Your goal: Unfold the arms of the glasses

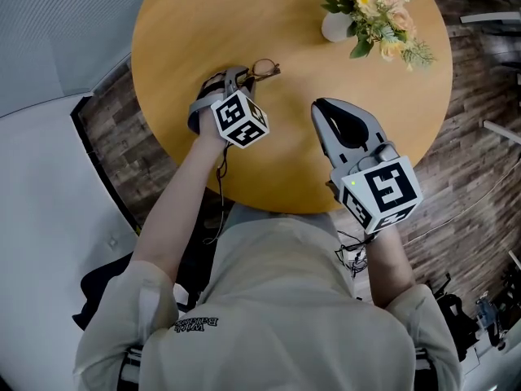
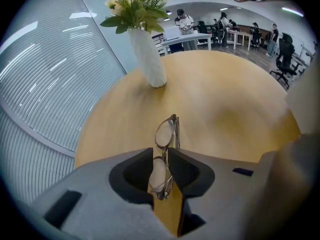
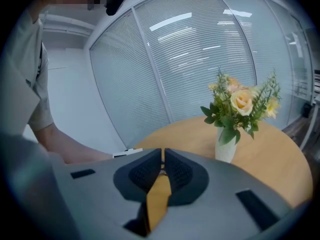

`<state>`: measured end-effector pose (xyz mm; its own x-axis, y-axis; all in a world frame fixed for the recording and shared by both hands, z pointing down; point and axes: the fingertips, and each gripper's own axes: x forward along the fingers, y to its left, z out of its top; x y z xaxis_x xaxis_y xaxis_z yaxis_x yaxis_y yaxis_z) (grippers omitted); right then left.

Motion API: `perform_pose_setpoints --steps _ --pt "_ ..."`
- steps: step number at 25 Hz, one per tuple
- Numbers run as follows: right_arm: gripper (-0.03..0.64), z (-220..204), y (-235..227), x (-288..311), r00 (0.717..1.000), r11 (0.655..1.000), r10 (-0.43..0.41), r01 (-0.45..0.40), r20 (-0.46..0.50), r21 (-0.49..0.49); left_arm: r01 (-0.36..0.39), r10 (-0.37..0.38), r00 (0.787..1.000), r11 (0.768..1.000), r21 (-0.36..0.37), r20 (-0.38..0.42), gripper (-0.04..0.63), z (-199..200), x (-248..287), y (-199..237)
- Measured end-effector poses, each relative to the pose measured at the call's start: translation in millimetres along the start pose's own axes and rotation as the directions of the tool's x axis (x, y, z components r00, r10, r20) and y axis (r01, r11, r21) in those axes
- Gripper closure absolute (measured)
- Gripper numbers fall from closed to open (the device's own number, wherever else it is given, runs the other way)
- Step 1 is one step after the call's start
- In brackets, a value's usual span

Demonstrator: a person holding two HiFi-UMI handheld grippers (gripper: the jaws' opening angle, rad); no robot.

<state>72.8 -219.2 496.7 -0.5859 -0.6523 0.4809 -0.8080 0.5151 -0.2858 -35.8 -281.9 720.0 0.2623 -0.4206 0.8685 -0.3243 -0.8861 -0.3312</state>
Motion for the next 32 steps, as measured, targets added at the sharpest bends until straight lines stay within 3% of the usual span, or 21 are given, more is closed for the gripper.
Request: perform_pose_setpoints --steps 7,9,15,19,22,27,32 --pt "0.577 -7 -4 1 1.0 1.0 -0.002 0.003 -0.011 0.014 -0.011 0.012 1.0 0.999 0.05 -0.019 0.503 1 10 -2" --pt "0.577 -8 -5 2 1.0 1.0 -0.004 0.005 -0.012 0.017 -0.02 0.021 1.0 0.998 0.06 -0.02 0.533 1 11 -1" --pt "0.577 -9 -7 3 1.0 1.0 -0.009 0.009 -0.017 0.017 -0.045 0.045 0.999 0.998 0.052 0.004 0.551 4 6 3" --pt "0.577 -5 -8 3 1.0 1.0 -0.016 0.016 -0.009 0.014 -0.066 0.067 0.996 0.998 -0.021 0.058 0.554 12 -8 14" --pt "0.577 -1 -9 1 1.0 1.0 -0.02 0.02 0.0 0.003 -0.063 0.077 0.991 0.99 -0.123 0.112 0.554 20 -24 23" --pt "0.577 11 -10 -2 0.999 0.999 -0.032 0.033 0.03 -0.021 -0.017 0.079 0.973 0.961 -0.275 0.215 0.554 42 -57 40" --pt "0.577 37 -3 -12 0.996 0.997 -0.031 0.036 0.085 -0.061 0.019 0.106 0.942 0.931 -0.365 0.319 0.554 70 -105 56"
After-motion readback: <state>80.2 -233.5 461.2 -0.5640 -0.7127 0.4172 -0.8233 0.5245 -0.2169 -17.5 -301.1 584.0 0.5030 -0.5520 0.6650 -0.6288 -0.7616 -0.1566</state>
